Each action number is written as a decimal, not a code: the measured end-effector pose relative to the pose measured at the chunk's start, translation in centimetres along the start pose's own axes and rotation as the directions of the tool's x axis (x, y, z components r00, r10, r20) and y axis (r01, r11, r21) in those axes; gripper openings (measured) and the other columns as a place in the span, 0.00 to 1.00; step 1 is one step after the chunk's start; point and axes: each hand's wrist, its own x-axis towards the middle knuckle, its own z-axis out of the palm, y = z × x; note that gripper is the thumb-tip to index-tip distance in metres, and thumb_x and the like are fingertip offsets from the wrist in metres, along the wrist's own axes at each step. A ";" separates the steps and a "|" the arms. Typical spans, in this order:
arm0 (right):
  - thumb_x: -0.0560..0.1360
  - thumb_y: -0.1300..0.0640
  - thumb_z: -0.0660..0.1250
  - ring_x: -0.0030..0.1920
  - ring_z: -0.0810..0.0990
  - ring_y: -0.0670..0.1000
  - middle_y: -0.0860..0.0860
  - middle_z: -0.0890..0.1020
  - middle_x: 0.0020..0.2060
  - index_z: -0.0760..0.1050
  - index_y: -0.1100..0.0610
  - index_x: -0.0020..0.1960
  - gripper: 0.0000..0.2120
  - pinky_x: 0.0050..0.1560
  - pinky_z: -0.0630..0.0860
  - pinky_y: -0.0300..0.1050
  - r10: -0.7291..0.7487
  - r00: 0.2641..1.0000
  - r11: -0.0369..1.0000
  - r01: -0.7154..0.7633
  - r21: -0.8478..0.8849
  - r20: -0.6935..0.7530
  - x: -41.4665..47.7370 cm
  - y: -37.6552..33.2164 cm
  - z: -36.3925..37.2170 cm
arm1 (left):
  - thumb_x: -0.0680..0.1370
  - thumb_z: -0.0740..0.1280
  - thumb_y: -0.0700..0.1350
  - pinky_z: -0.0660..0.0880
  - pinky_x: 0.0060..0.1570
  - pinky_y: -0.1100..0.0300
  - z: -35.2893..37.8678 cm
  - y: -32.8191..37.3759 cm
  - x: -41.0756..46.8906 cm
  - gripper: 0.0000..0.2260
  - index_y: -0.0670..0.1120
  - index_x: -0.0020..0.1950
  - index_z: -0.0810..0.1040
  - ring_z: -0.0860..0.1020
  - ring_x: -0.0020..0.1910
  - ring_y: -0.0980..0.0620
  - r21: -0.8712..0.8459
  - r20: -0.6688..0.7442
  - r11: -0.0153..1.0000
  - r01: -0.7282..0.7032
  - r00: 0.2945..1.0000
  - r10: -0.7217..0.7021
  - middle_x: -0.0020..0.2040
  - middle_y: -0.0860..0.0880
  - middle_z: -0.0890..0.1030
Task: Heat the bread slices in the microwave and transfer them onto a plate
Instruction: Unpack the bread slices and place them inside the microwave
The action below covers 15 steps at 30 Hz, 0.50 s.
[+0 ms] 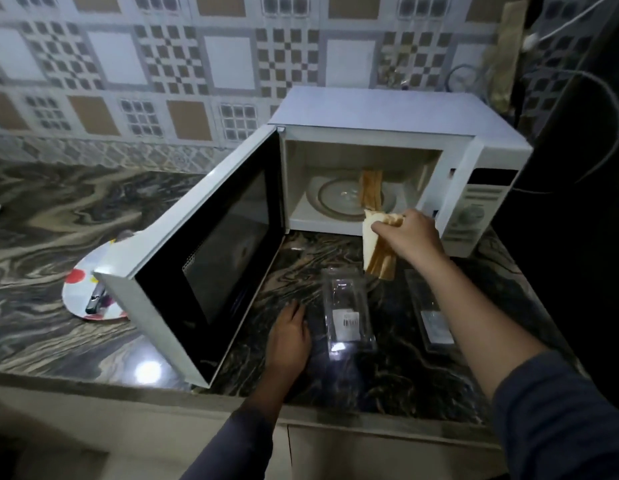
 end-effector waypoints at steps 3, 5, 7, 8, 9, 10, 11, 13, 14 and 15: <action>0.71 0.45 0.67 0.53 0.77 0.58 0.56 0.77 0.54 0.72 0.60 0.59 0.23 0.44 0.70 0.45 -0.005 0.998 1.000 0.006 -0.010 0.056 4.5 -1.2 0.8 | 0.79 0.57 0.41 0.53 0.71 0.64 0.5 -0.2 3.9 0.19 0.41 0.70 0.67 0.63 0.73 0.47 0.023 0.013 1.000 -0.004 1.000 0.003 0.73 0.43 0.65; 0.71 0.45 0.68 0.54 0.77 0.58 0.57 0.78 0.54 0.73 0.59 0.58 0.22 0.44 0.69 0.44 -0.010 0.997 1.000 0.010 0.000 0.070 7.8 -2.0 1.7 | 0.79 0.57 0.41 0.53 0.72 0.62 0.9 -0.4 6.6 0.19 0.41 0.70 0.67 0.62 0.73 0.47 0.032 0.019 0.999 -0.002 1.000 0.001 0.73 0.43 0.65; 0.70 0.44 0.68 0.53 0.78 0.58 0.57 0.78 0.55 0.73 0.59 0.58 0.24 0.44 0.71 0.44 -0.009 0.996 1.000 0.011 -0.022 0.094 10.9 -2.6 2.6 | 0.80 0.57 0.41 0.53 0.72 0.60 1.4 -0.5 9.1 0.19 0.41 0.71 0.66 0.61 0.74 0.46 0.061 0.028 0.998 -0.019 0.999 0.018 0.73 0.42 0.64; 0.70 0.43 0.68 0.52 0.78 0.57 0.57 0.78 0.55 0.73 0.59 0.59 0.25 0.44 0.72 0.44 -0.007 0.993 0.999 0.011 -0.036 0.116 12.2 -3.0 3.1 | 0.80 0.56 0.42 0.53 0.73 0.58 1.6 -0.5 10.3 0.19 0.41 0.71 0.65 0.60 0.74 0.46 0.074 0.031 0.997 -0.030 0.999 0.028 0.74 0.42 0.64; 0.71 0.44 0.68 0.52 0.78 0.57 0.57 0.77 0.56 0.73 0.59 0.61 0.25 0.44 0.73 0.44 -0.005 0.991 0.999 0.011 -0.038 0.137 13.7 -3.3 3.8 | 0.80 0.56 0.42 0.53 0.73 0.57 1.9 -0.5 11.3 0.19 0.41 0.72 0.64 0.59 0.75 0.46 0.082 0.032 0.996 -0.036 0.999 0.034 0.74 0.43 0.63; 0.71 0.45 0.68 0.52 0.78 0.57 0.57 0.77 0.57 0.72 0.59 0.62 0.25 0.45 0.73 0.44 0.007 0.987 0.999 -0.001 -0.041 0.163 15.0 -3.7 4.4 | 0.80 0.55 0.42 0.53 0.73 0.57 2.1 -0.5 12.3 0.20 0.42 0.72 0.63 0.58 0.75 0.47 0.088 0.033 0.995 -0.043 0.999 0.040 0.74 0.43 0.62; 0.72 0.46 0.67 0.53 0.78 0.57 0.57 0.77 0.57 0.72 0.59 0.61 0.23 0.45 0.73 0.44 0.019 0.982 0.999 -0.012 -0.040 0.190 16.4 -4.0 5.1 | 0.81 0.54 0.43 0.52 0.73 0.57 2.4 -0.5 13.2 0.20 0.42 0.73 0.63 0.58 0.75 0.47 0.096 0.037 0.994 -0.050 0.998 0.047 0.75 0.43 0.61; 0.74 0.48 0.66 0.54 0.78 0.57 0.58 0.78 0.56 0.74 0.60 0.59 0.20 0.47 0.72 0.44 0.060 0.964 0.998 -0.051 -0.041 0.257 18.6 -5.0 6.4 | 0.81 0.53 0.45 0.50 0.73 0.58 2.9 -0.6 14.9 0.20 0.42 0.73 0.62 0.57 0.75 0.47 0.104 0.052 0.992 -0.067 0.997 0.062 0.75 0.43 0.61; 0.76 0.48 0.64 0.56 0.78 0.58 0.59 0.78 0.58 0.74 0.60 0.60 0.19 0.48 0.72 0.44 0.090 0.953 0.995 -0.077 -0.056 0.288 19.4 -5.4 6.8 | 0.80 0.52 0.46 0.48 0.72 0.60 3.2 -0.7 15.7 0.21 0.42 0.73 0.62 0.58 0.75 0.46 0.107 0.060 0.991 -0.077 0.996 0.070 0.75 0.43 0.61; 0.76 0.47 0.63 0.59 0.76 0.58 0.59 0.76 0.61 0.72 0.60 0.63 0.21 0.52 0.72 0.44 0.100 0.944 0.994 -0.080 -0.075 0.313 20.3 -5.8 7.4 | 0.80 0.50 0.48 0.47 0.71 0.61 3.4 -0.7 16.3 0.23 0.42 0.73 0.62 0.58 0.75 0.47 0.120 0.068 0.989 -0.087 0.995 0.079 0.75 0.43 0.61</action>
